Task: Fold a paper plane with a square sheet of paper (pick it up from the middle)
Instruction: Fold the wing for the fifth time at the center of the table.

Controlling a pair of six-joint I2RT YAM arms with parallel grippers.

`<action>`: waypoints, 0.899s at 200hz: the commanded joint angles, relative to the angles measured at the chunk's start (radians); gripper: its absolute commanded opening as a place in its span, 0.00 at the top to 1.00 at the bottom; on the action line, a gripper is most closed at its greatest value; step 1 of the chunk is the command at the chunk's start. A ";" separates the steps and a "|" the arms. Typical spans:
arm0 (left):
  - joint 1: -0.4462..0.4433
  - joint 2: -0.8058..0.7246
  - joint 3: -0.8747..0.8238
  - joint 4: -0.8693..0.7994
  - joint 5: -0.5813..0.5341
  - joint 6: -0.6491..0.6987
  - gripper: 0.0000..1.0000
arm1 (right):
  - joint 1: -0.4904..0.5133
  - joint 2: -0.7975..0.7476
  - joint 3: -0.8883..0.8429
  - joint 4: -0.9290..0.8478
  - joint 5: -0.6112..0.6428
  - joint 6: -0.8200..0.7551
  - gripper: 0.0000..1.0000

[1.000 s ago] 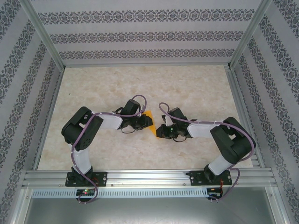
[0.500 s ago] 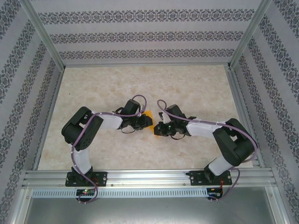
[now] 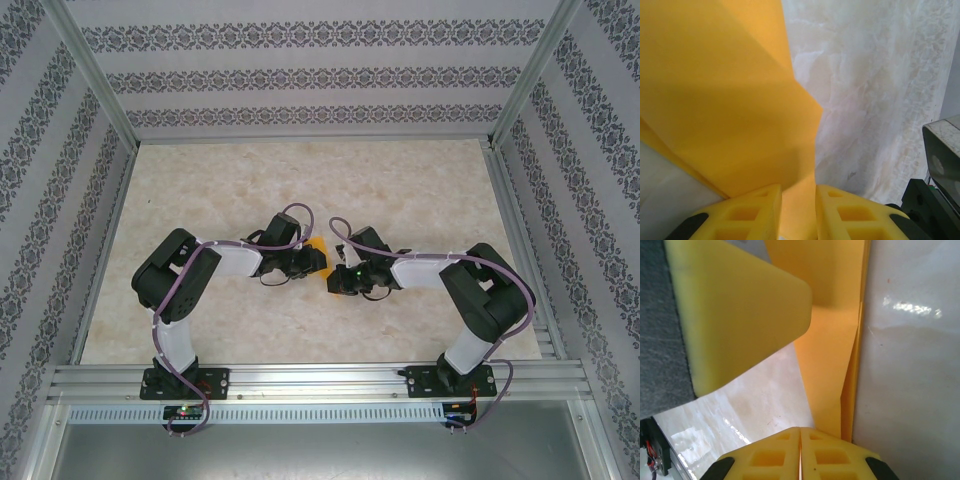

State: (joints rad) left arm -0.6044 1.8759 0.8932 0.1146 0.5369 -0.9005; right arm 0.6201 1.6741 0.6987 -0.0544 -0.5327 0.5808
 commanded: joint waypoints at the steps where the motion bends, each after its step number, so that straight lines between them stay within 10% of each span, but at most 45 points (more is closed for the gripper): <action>1: -0.002 0.040 -0.009 -0.099 -0.077 0.025 0.73 | 0.008 0.012 -0.031 0.001 0.003 -0.015 0.91; 180: -0.002 0.061 0.017 -0.194 -0.114 0.029 0.76 | 0.031 -0.196 -0.218 -0.070 0.065 0.061 0.92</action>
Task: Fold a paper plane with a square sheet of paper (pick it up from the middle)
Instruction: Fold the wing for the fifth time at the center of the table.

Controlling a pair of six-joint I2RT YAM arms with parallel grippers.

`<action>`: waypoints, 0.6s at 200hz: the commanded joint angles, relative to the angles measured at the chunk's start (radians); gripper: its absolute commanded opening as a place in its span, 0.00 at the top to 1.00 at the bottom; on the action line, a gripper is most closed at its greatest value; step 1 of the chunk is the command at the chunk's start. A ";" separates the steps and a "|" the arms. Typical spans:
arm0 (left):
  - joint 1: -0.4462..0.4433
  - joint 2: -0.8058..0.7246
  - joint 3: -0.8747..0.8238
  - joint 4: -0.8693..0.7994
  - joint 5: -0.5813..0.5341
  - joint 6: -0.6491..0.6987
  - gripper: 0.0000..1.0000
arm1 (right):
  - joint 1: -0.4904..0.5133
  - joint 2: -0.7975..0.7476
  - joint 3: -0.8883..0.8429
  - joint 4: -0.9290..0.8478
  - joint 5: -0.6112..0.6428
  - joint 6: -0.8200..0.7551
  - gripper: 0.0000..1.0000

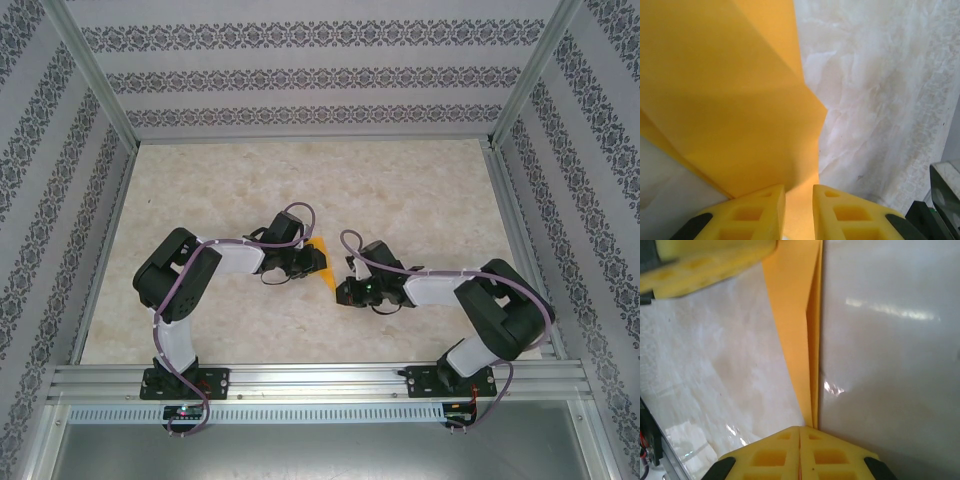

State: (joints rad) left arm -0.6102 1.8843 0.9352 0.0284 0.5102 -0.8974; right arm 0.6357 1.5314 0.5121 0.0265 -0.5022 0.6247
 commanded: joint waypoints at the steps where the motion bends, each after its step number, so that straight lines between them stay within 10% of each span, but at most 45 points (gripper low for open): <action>1: 0.003 0.052 -0.025 -0.107 -0.086 0.027 0.76 | 0.015 -0.059 -0.029 -0.153 0.037 0.016 0.92; 41: 0.003 0.038 -0.024 -0.079 -0.061 0.043 0.76 | 0.010 -0.195 0.088 -0.210 0.114 0.001 0.91; 120: 0.003 0.033 -0.030 -0.035 -0.027 0.048 0.76 | 0.015 0.074 0.223 -0.117 0.084 -0.020 0.95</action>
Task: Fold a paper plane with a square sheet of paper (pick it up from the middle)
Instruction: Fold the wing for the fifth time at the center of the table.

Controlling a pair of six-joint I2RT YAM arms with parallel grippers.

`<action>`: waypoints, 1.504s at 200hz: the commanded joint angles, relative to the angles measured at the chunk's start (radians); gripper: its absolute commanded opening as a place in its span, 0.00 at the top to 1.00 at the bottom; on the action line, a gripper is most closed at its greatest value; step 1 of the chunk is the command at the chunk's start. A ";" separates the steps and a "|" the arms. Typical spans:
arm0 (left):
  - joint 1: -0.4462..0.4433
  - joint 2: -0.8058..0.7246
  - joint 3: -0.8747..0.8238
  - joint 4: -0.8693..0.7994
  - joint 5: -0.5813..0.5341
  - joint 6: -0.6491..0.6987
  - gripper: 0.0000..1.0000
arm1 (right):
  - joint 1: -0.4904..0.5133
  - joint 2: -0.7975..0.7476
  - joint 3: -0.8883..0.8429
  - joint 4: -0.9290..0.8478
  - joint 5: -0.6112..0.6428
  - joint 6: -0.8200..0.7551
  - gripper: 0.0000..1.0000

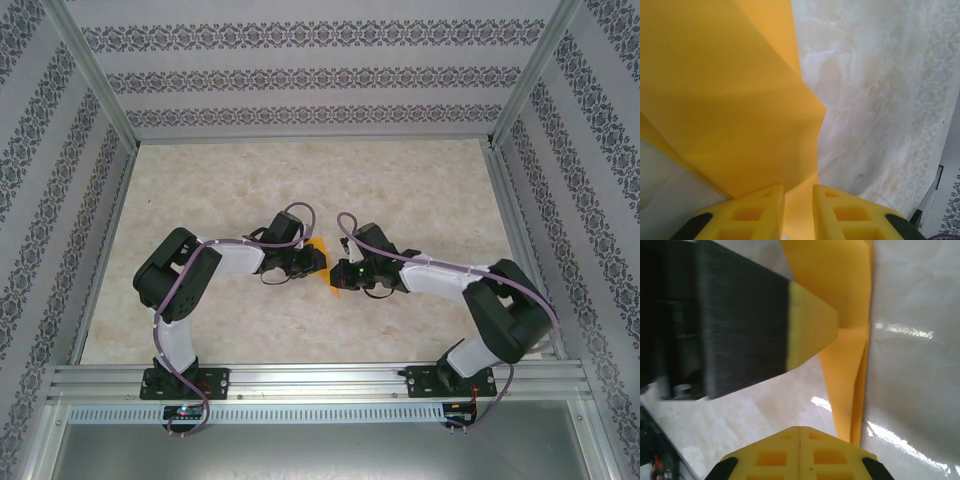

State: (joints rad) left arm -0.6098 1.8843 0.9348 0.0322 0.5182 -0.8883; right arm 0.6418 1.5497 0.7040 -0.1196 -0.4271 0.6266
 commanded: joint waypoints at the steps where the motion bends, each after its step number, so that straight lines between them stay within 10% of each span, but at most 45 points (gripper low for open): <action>1: 0.002 0.033 -0.030 -0.038 -0.034 0.039 0.76 | 0.009 0.058 0.031 0.030 0.009 -0.022 0.95; 166: -0.032 -0.042 -0.106 0.196 0.115 0.135 0.74 | -0.005 0.157 -0.055 0.059 0.036 0.011 0.97; 301: -0.022 -0.023 -0.032 -0.003 -0.098 0.250 0.74 | -0.008 0.155 -0.113 -0.025 0.022 -0.024 0.96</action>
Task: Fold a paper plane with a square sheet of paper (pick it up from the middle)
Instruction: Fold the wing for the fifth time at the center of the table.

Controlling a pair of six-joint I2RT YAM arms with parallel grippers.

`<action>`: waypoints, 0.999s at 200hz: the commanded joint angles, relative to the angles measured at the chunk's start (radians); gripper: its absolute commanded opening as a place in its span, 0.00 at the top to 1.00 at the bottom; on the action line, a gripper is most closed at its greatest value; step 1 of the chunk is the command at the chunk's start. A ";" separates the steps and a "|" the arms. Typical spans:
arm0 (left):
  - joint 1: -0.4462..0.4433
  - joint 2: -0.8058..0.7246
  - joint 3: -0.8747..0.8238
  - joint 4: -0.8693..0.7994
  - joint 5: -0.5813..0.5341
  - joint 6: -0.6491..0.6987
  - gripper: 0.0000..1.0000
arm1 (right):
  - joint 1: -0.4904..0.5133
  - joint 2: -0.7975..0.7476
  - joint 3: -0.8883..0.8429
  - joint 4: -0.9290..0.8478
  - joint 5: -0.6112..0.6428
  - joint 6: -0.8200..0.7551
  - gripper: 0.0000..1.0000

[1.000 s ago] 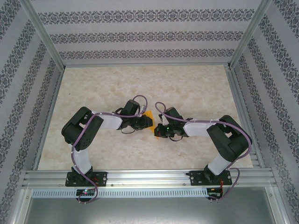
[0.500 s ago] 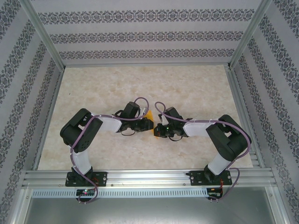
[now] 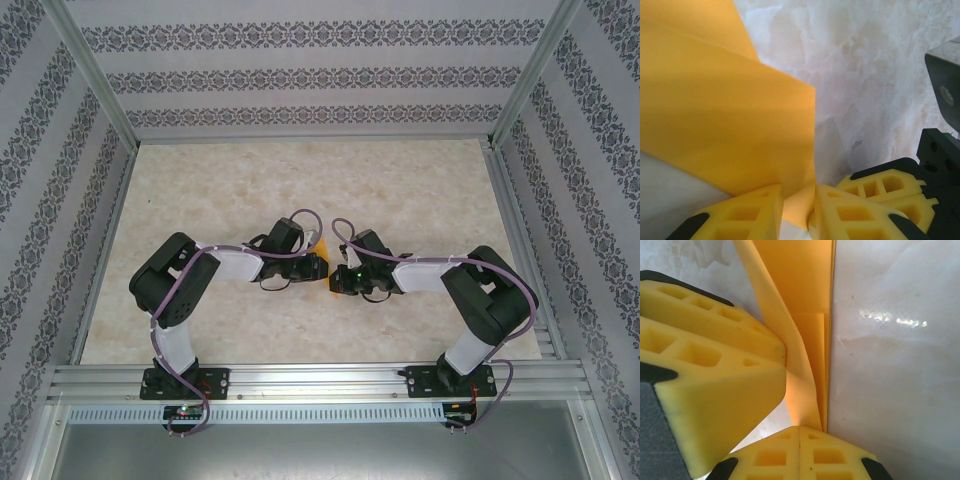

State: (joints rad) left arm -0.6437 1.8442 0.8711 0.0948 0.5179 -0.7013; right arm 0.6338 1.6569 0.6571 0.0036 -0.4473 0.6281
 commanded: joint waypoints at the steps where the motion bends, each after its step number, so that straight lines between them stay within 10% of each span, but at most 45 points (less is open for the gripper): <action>1: 0.014 0.018 0.032 -0.067 -0.099 0.064 0.74 | 0.000 0.047 -0.067 -0.148 0.042 -0.026 0.96; 200: 0.152 0.080 0.120 -0.146 -0.117 0.113 0.74 | -0.003 0.069 -0.068 -0.161 0.050 -0.035 0.96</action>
State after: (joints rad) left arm -0.5190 1.8919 0.9829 -0.0216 0.4641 -0.5980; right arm 0.6323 1.6569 0.6460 0.0242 -0.4538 0.6258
